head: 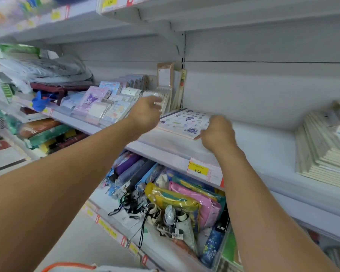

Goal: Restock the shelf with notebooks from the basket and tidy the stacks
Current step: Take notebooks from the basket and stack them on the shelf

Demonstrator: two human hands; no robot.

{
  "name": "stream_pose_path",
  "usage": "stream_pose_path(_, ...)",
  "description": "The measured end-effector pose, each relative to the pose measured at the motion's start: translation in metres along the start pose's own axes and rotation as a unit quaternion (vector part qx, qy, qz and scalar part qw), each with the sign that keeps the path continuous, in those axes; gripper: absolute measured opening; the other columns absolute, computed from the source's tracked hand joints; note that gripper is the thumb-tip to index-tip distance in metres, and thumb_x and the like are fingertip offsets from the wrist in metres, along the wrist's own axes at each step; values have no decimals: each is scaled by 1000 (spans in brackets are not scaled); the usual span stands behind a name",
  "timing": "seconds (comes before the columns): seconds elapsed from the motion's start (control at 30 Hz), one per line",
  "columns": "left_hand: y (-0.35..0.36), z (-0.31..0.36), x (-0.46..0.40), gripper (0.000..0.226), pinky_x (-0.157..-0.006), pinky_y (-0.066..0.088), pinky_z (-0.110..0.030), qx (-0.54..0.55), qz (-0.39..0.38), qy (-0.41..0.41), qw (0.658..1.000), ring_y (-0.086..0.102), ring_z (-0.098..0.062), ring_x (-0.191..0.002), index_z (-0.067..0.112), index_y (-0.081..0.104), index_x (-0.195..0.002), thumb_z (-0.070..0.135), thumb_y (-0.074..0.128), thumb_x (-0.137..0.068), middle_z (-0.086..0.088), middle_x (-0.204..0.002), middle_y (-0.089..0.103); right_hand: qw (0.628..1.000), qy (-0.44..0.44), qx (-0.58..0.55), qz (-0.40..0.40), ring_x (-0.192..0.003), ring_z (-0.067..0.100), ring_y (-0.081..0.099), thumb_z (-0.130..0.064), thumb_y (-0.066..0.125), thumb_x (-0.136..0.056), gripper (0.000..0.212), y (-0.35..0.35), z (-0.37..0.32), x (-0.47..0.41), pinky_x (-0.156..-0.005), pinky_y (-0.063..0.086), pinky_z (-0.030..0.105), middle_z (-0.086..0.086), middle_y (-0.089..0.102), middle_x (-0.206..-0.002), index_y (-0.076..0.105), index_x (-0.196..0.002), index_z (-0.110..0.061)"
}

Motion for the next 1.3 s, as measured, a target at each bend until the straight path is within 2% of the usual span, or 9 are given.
stream_pose_path(0.13, -48, -10, 74, 25, -81, 57, -37, -29, 2, 43, 999, 63, -22, -85, 6, 61, -111, -3, 41, -98, -12, -101, 66, 964, -178, -101, 169, -85, 27, 62, -15, 53, -92, 15, -30, -52, 58, -71, 49, 31, 5, 68, -86, 68, -91, -12)
stream_pose_path(0.3, -108, -121, 194, 19, -66, 55, -29, -217, -82, -100, 968, 66, -19, -82, 6, 64, -110, 14, 52, -99, -9, -97, 71, 945, -259, -108, -165, -60, 16, 62, -29, 60, -89, 26, 95, -83, 172, -61, 47, 28, 0, 65, -60, 68, -72, -11)
stream_pose_path(0.4, -139, -189, 255, 22, -71, 56, -33, -343, -210, -242, 883, 67, -20, -83, 11, 64, -111, 25, 55, -96, -9, -102, 70, 880, -153, 14, -449, -68, 28, 72, -40, 68, -89, 43, 193, -37, 253, -67, 58, 33, 18, 72, -71, 72, -76, 1)
stream_pose_path(0.5, -162, -225, 279, 36, -89, 54, -37, -535, -298, -270, 743, 65, -21, -93, 20, 63, -117, 45, 54, -93, -2, -108, 66, 880, -48, 33, -472, -55, 22, 66, -46, 76, -78, 42, 240, 2, 303, -49, 54, 27, 4, 64, -53, 58, -65, -10)
stream_pose_path(0.8, -162, -265, 299, 41, -98, 44, -33, -565, -392, -225, 690, 51, -17, -99, 24, 55, -130, 47, 47, -97, 4, -107, 54, 888, 131, -87, -433, -64, 19, 60, -29, 87, -71, 42, 293, 21, 372, -46, 46, 24, 5, 64, -82, 60, -96, -11)
stream_pose_path(0.93, -181, -264, 296, 44, -101, 47, -39, -564, -384, -239, 691, 58, -21, -110, 27, 55, -128, 54, 49, -94, 1, -118, 60, 881, 173, -101, -429, -69, 24, 63, -21, 85, -74, 42, 301, 19, 377, -54, 50, 27, 11, 68, -92, 60, -104, -6)
stream_pose_path(1.03, -188, -255, 288, 43, -97, 50, -40, -539, -364, -240, 721, 61, -22, -106, 29, 56, -126, 55, 50, -92, -3, -115, 64, 814, 275, -181, -478, -69, 18, 58, -9, 74, -87, 22, 299, 15, 380, -58, 48, 28, 8, 65, -91, 60, -102, -5)
stream_pose_path(1.2, -200, -248, 279, 62, -90, 54, -36, -485, -302, -274, 773, 60, -22, -106, 20, 49, -135, 60, 55, -88, -6, -118, 61, 787, 228, -301, -488, -97, 26, 66, 1, 63, -92, 13, 268, -15, 337, -90, 55, 47, 15, 69, -116, 62, -103, -5)
stream_pose_path(1.3, -210, -243, 284, 87, -96, 52, -39, -422, -248, -348, 800, 55, -28, -117, 13, 45, -140, 74, 53, -78, -4, -136, 51, 731, 221, -434, -478, -91, 22, 68, 2, 57, -94, 18, 232, -32, 301, -79, 61, 36, 14, 70, -110, 58, -112, -2)
Point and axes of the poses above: each hand's wrist, its own x-axis away from the middle knuckle, its own y-axis out of the palm, z = x × y, the point moved 5 cm from there along -x, towards the middle knuckle
